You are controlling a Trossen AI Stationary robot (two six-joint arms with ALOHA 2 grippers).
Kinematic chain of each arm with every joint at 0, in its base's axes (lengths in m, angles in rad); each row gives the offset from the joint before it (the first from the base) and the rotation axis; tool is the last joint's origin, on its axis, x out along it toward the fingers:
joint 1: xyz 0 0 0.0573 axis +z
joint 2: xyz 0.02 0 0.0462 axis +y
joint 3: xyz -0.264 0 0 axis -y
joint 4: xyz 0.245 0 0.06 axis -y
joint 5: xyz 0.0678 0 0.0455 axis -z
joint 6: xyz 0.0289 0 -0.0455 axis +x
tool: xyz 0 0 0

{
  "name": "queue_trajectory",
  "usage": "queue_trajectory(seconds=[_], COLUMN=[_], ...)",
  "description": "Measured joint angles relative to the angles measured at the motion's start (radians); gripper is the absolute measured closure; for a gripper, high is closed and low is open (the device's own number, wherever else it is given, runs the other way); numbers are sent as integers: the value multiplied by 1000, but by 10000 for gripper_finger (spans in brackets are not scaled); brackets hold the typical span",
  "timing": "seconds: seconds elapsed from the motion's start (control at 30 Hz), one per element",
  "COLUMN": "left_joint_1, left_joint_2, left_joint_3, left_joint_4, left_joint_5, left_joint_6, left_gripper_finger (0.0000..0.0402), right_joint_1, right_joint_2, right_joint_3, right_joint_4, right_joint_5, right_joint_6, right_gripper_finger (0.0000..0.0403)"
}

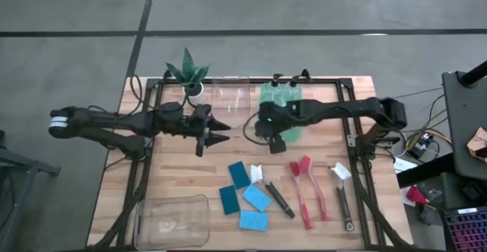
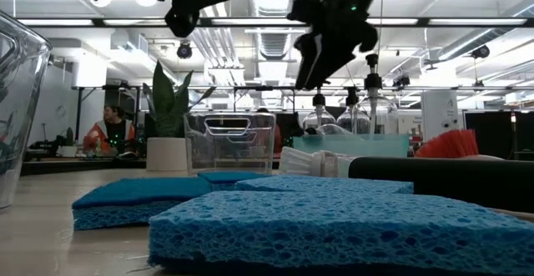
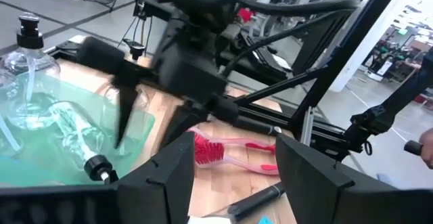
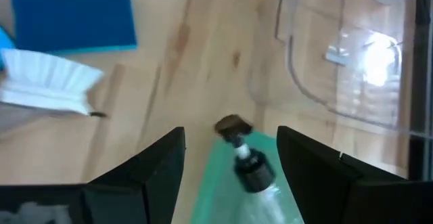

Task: Pick & Place Kitchen Sink Supplies
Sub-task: Put the transparent soap dispenser into the green bin

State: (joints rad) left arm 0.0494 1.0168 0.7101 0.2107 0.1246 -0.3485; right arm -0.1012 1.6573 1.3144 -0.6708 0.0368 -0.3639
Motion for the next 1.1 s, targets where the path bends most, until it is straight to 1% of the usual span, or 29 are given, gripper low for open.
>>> queue_trajectory(seconds=[0.2, 0.3, 0.47, 0.83, 1.1], left_joint_1=[-2, -2, -3, -3, -3], left_joint_2=[-13, -13, -14, -16, -16], left_joint_3=[-24, -30, -41, -57, -58], left_joint_4=[0, -1, -1, 0, 9], left_joint_5=[0, 0, 14, 14, 14], left_joint_6=[7, 7, 7, 14, 11], left_gripper_finger=[206, 206, 206, 206, 206], right_joint_1=[-33, -40, -45, -44, -44], right_joint_2=[87, 140, 207, 225, 288], right_joint_3=[95, 128, 179, 172, 166], right_joint_4=[-62, -91, -151, -172, -144], right_joint_5=[0, -17, -15, -13, -13], right_joint_6=[-93, -113, -142, -148, -173], right_gripper_finger=[172, 174, 179, 182, 188])
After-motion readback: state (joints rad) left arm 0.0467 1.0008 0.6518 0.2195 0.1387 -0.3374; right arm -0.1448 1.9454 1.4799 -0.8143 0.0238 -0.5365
